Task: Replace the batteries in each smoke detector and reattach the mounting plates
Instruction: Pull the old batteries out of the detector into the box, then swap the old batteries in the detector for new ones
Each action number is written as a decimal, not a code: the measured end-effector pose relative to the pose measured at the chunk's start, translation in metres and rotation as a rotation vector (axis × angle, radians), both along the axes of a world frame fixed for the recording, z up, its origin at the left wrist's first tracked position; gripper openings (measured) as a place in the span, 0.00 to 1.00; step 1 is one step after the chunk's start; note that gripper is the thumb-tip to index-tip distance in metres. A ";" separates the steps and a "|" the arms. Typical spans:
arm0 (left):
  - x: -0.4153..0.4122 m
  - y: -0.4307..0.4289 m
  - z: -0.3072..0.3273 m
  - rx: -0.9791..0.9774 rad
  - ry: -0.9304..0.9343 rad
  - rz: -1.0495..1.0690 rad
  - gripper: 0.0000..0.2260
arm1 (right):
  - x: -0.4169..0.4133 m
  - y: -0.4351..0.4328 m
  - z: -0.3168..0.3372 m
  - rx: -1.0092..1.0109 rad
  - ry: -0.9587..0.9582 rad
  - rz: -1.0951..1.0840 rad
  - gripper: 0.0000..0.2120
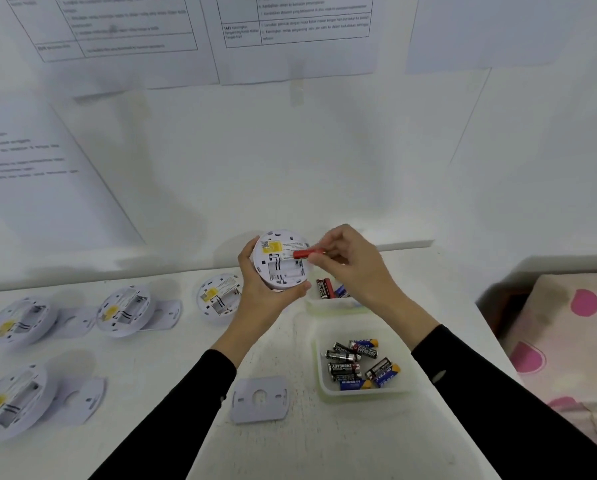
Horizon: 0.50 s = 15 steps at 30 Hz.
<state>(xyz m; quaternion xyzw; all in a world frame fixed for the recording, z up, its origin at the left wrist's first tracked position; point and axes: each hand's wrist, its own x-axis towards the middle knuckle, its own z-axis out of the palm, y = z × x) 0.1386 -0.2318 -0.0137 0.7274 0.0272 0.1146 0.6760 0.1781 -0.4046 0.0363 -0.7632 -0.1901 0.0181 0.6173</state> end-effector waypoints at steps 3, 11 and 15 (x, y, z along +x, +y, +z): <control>-0.002 -0.004 0.001 -0.037 0.008 -0.067 0.46 | 0.000 0.006 0.006 -0.071 -0.123 0.032 0.07; -0.012 -0.012 0.008 -0.099 0.041 -0.120 0.44 | 0.000 0.014 0.003 -0.362 -0.665 0.129 0.09; -0.012 -0.014 0.008 -0.099 0.066 -0.135 0.44 | 0.007 0.018 0.000 -0.502 -0.734 0.208 0.08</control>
